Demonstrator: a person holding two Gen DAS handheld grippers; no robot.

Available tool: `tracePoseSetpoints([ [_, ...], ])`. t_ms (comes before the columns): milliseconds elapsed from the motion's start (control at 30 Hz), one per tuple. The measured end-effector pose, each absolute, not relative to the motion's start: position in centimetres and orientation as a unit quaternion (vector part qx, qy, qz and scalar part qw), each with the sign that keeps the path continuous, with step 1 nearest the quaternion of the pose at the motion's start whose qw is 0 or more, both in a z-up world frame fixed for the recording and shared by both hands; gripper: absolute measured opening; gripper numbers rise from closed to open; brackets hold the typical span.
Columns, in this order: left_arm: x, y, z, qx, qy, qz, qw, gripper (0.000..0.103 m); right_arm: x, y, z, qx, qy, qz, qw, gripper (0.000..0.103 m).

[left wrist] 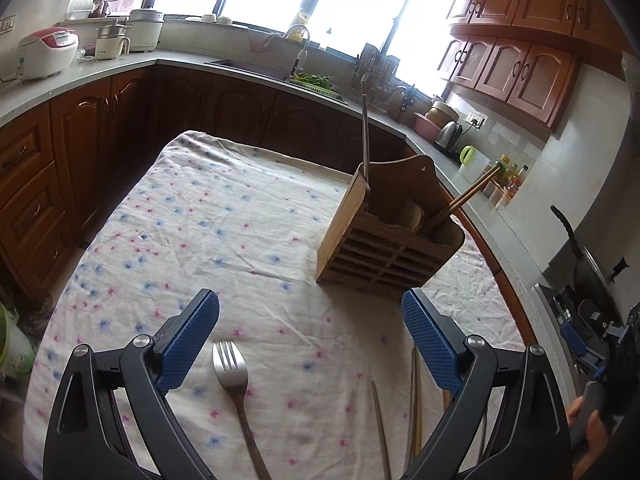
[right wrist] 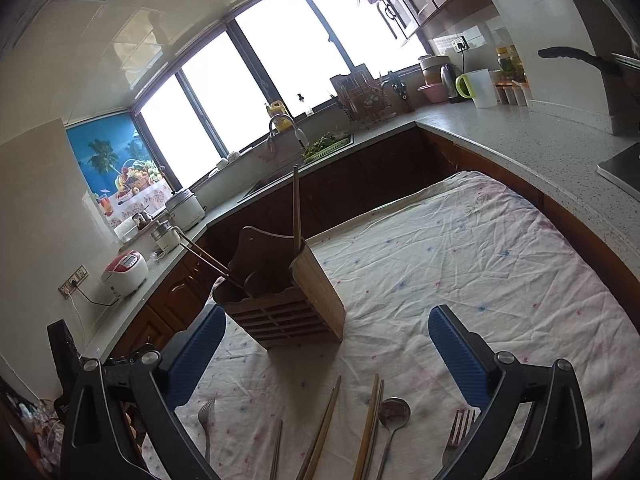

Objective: Organize utensils
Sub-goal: 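Move both open tools back over the remaining utensils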

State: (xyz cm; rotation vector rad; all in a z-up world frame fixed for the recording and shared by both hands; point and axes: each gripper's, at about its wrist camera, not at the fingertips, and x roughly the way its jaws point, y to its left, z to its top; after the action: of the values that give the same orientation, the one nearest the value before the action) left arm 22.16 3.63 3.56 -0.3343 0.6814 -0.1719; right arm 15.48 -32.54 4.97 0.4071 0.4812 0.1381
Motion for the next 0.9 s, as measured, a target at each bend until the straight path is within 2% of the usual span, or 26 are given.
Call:
tracePoseSetpoints([
  [500,16.6,1.4,-0.4,-0.151,0.385,-0.093,0.906,0.095,8.3,-33.8,-0.2,0.184,0.279,0.031,0.942,0.102],
  [900,15.4,-0.6,-2.4,-0.132,0.416,-0.103,0.894,0.095,6.9,-33.4,-2.2,0.169,0.301,0.031,0.938,0.102],
])
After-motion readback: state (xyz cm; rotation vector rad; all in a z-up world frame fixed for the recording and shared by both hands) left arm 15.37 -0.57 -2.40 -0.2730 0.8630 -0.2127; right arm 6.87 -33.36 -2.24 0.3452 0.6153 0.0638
